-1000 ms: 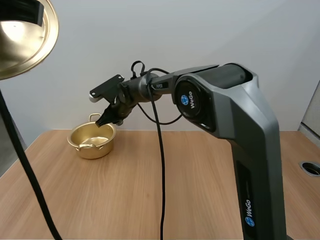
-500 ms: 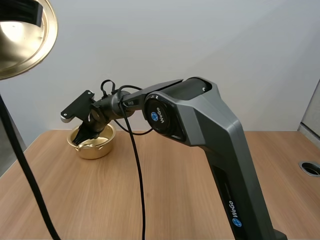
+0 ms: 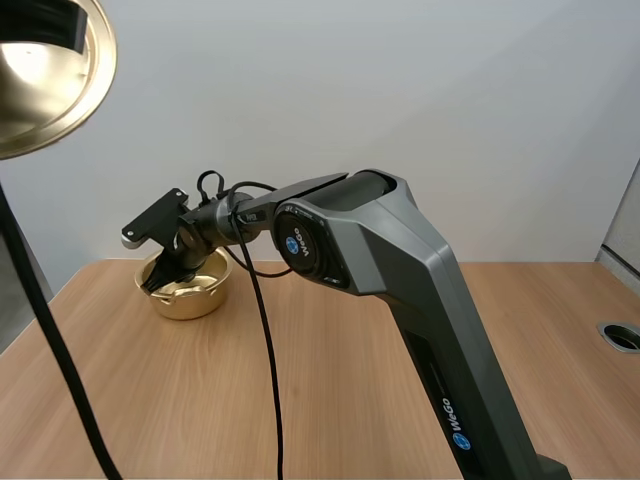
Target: Open the pot, put the car inside, and close it
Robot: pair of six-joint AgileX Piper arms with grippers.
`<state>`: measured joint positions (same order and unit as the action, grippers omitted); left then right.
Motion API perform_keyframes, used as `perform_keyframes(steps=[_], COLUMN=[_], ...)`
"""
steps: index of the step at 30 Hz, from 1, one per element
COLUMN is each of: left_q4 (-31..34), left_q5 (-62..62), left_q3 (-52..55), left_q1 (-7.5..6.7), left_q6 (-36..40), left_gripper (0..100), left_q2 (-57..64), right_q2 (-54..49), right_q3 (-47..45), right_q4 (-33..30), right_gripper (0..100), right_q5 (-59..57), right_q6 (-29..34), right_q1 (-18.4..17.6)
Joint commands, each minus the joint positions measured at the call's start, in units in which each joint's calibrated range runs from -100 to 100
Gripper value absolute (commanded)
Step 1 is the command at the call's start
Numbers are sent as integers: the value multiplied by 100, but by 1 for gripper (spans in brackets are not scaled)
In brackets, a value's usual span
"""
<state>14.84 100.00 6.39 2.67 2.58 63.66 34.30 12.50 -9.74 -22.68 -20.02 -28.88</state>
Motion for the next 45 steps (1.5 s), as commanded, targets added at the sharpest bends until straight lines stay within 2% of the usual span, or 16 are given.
perform_keyframes(steps=[1, 3, 5, 7, 9, 16, 20, 22, 23, 24, 27, 30, 34, 38, 45], left_q4=[-2, -2, -2, -2, -2, 40, 117, 296, 414, 532, 921, 1129, 1157, 1157, 1157], left_q5=[0, 0, 0, 0, 0, 0, 0, 0, 0, 0, 0, -337, -1246, -2578, -3852], left_q3=[-7, -7, -7, -7, -7, -7, -7, 8, 54, 98, 341, 696, 1333, 2092, 2685], left_q1=[3, 3, 3, 3, 3, 3, 3, 3, 3, 3, 3, 3, 3, 3, 3], left_q6=[-4, -4, -4, -4, -4, -4, -4, -4, -4, -4, -4, 33, 213, 624, 1350], left_gripper=[0, 0, 0, 0, 0, 0, 0, 0, 0, 0, 0, 0, 0, 0, 0], left_q2=[5, 5, 5, 5, 5, 5, 5, 5, 5, 5, -18, -101, -333, -881, -2462], right_q2=[-6, -17, -41, -71, -118, -275, -376, -498, -581, -671, -1007, -1333, -1820, -2403, -3799], right_q3=[3, 3, 3, 3, 3, 3, 3, 3, 3, 3, 3, 3, 3, 3, 3], right_q4=[3, -24, -169, -327, -546, -572, -1209, -1345, -1332, -1317, -1303, -1263, -1173, -827, -708], right_gripper=[4, 32, 68, 100, 100, 100, 100, 52, 17, 0, 0, 0, 0, 0, 0], right_q5=[26, 26, 26, 58, 202, 550, 69, -432, -731, -992, -1514, -1953, -2786, -4142, -5476], right_q6=[100, 100, 100, 100, 100, 100, 100, 113, 217, 432, 1067, 1338, 1339, 1339, 1294], right_q1=[-2, -2, -2, -2, -2, -2, 6, 17, 39, 75, 229, 468, 892, 1336, 2158])
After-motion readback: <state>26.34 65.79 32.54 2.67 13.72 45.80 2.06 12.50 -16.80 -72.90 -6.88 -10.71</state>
